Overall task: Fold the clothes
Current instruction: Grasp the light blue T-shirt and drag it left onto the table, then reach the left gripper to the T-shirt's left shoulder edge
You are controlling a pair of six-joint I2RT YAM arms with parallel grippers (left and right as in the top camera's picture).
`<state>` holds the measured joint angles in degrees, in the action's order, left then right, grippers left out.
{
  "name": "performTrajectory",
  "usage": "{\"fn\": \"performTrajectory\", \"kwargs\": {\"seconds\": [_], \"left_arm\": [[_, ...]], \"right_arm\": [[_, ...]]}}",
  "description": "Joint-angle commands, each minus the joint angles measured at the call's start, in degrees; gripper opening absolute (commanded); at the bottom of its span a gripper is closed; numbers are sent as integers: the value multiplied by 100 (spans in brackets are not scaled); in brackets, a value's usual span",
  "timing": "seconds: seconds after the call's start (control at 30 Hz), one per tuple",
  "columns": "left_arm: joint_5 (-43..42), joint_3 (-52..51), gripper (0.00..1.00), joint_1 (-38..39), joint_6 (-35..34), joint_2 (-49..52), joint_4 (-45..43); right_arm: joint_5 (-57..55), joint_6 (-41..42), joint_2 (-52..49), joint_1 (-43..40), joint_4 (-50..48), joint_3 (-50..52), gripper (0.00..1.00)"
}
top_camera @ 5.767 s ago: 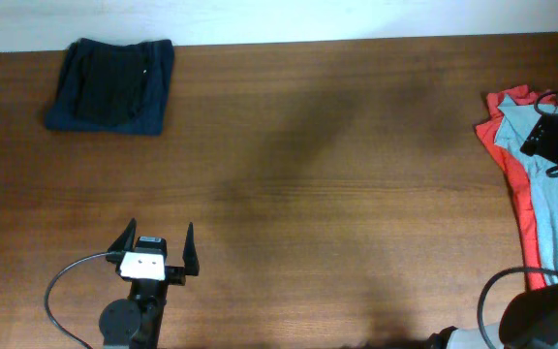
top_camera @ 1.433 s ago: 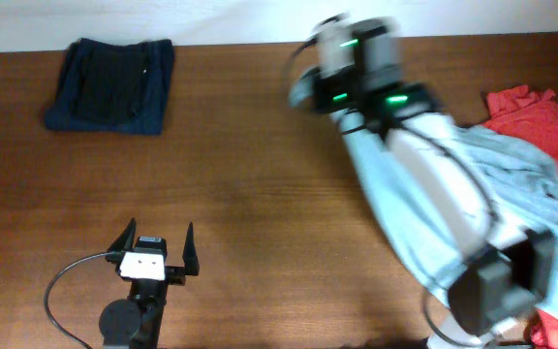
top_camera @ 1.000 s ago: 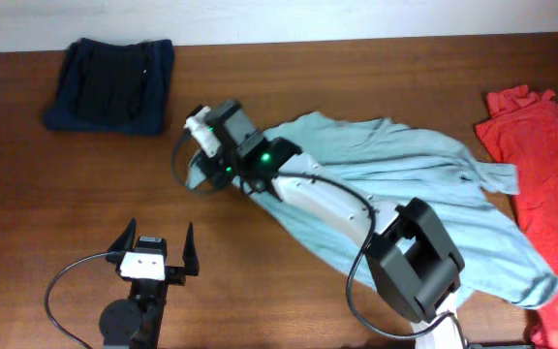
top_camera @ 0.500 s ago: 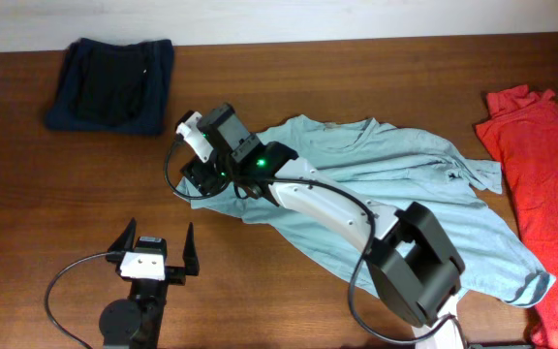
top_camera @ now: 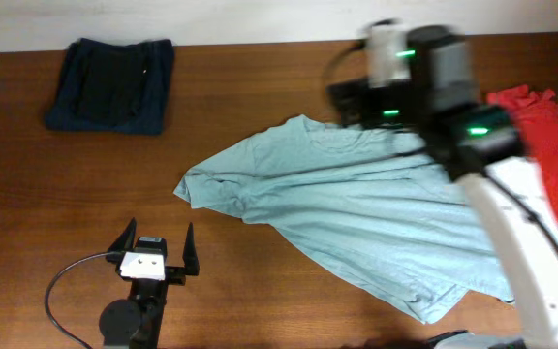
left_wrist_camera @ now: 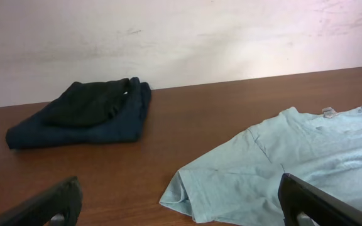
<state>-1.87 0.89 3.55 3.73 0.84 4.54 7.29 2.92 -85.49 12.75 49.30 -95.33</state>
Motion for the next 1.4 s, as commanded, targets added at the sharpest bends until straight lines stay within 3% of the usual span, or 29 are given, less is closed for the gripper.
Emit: {"fn": "performTrajectory", "kwargs": {"seconds": [0.0, 0.23, 0.67, 0.93, 1.17, 1.37], "left_arm": [[20, -35, 99, 31, 111, -44, 4], [20, -35, 99, 31, 111, -44, 4], [81, -35, 99, 28, 175, -46, -24], [-551, 50, 99, 15, 260, 44, -1237], [-846, 1611, 99, 15, 264, 1932, -1244], [-1777, 4529, 100, 33, 262, 4924, -538]], "right_arm": [[-42, 122, 87, -791, 507, -26, 99], [-44, 122, -39, -1869, 1054, -24, 99], [-44, 120, -39, -2107, 1051, -24, 99], [-42, 120, -39, -2107, 1051, -24, 99], [-44, 120, -39, -2107, 1051, -24, 99], [-42, 120, -39, -2107, 1051, -24, 98]]}}
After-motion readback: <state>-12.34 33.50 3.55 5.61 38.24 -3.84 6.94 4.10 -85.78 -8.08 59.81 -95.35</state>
